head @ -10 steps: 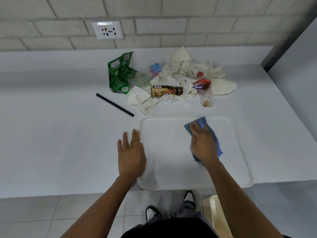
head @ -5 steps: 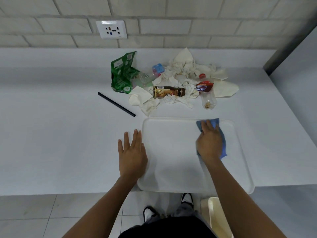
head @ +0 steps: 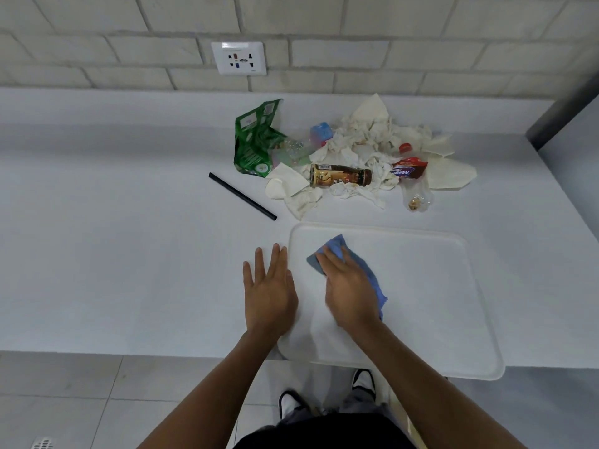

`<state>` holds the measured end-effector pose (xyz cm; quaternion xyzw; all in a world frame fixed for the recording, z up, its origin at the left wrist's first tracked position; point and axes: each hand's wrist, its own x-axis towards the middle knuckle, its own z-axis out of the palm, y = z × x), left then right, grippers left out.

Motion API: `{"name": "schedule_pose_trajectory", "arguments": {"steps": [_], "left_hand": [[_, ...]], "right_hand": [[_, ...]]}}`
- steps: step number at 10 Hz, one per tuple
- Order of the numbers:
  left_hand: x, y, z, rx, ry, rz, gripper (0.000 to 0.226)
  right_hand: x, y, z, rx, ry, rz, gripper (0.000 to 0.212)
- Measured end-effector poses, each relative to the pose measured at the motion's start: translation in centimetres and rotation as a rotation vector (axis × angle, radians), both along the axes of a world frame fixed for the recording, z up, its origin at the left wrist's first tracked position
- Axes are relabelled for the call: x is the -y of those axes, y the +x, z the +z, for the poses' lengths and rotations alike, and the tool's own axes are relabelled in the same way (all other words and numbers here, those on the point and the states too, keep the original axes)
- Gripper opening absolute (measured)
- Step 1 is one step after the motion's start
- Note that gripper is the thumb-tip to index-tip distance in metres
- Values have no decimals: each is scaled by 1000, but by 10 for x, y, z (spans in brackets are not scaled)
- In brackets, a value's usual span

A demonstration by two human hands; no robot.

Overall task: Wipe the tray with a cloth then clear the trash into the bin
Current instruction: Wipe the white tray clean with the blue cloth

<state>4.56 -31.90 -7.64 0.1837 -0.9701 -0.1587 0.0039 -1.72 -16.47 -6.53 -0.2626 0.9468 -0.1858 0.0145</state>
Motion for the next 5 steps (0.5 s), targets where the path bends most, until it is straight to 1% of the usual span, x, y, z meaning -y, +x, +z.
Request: {"name": "schedule_pose_trajectory", "arguments": {"steps": [1,3,4,5], "left_hand": [[0,-2,-5,-24,-23,21,54],[2,-2,-8,-26,-43,-13,53],[2,1,-8,-46,-67,-20,55],[2,0,-6,-58,-38,-10,53]], "right_hand": [[-13,1,0,9,-2,3,55],[34,-20,8,-37,-32,-97,55],[58,-25,7,19,-80,-74,54],[67,-22,6,21,65,15,62]]}}
